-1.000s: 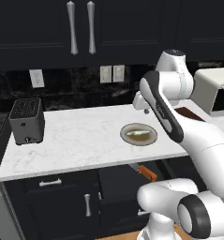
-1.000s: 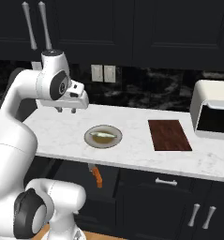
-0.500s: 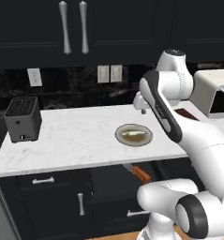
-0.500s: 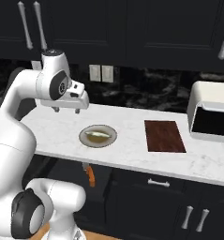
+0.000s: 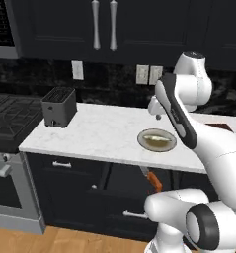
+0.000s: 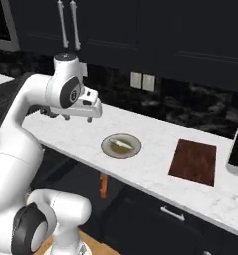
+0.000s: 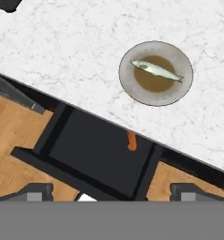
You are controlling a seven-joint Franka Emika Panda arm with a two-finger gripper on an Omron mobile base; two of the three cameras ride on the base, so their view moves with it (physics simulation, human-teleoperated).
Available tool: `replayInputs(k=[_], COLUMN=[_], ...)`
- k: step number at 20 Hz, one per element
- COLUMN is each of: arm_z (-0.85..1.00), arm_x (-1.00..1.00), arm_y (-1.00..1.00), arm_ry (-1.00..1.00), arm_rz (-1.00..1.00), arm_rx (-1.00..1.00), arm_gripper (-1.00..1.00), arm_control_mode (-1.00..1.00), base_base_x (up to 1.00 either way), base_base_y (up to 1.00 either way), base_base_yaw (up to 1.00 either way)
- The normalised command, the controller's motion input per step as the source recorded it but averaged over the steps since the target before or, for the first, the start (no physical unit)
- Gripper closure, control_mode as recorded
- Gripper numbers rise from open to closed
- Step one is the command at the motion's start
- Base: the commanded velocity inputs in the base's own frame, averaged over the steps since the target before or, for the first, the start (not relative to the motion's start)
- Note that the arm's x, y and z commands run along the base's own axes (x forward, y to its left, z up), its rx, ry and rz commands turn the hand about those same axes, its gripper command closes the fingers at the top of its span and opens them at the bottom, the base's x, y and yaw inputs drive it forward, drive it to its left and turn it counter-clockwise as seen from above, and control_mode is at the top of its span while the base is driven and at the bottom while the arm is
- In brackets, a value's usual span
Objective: Pick up the knife from the drawer and place it on the cutting board. Then place the meat from the plate to the cutting board.
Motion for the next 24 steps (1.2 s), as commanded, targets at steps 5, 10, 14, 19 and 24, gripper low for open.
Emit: replayInputs(k=[5, 10, 14, 19, 24], arm_z=[0.0, 0.0, 0.0, 0.0, 0.0], arm_x=[0.0, 0.0, 0.0, 0.0, 0.0], arm_y=[0.0, 0.0, 0.0, 0.0, 0.0], arm_ry=[0.0, 0.0, 0.0, 0.0, 0.0], arm_rz=[0.0, 0.0, 0.0, 0.0, 0.0], arm_rx=[0.0, 0.0, 0.0, 0.0, 0.0], arm_gripper=[-1.0, -1.0, -1.0, -1.0, -1.0], arm_control_mode=[1.0, 1.0, 1.0, 1.0, 1.0], base_base_x=[-0.01, -0.29, -0.82, -0.7, -0.39], base_base_y=[-0.29, -0.39, -0.46, -0.39, -0.55], base_base_yaw=[0.79, 0.74, 0.56, 0.28, 0.22])
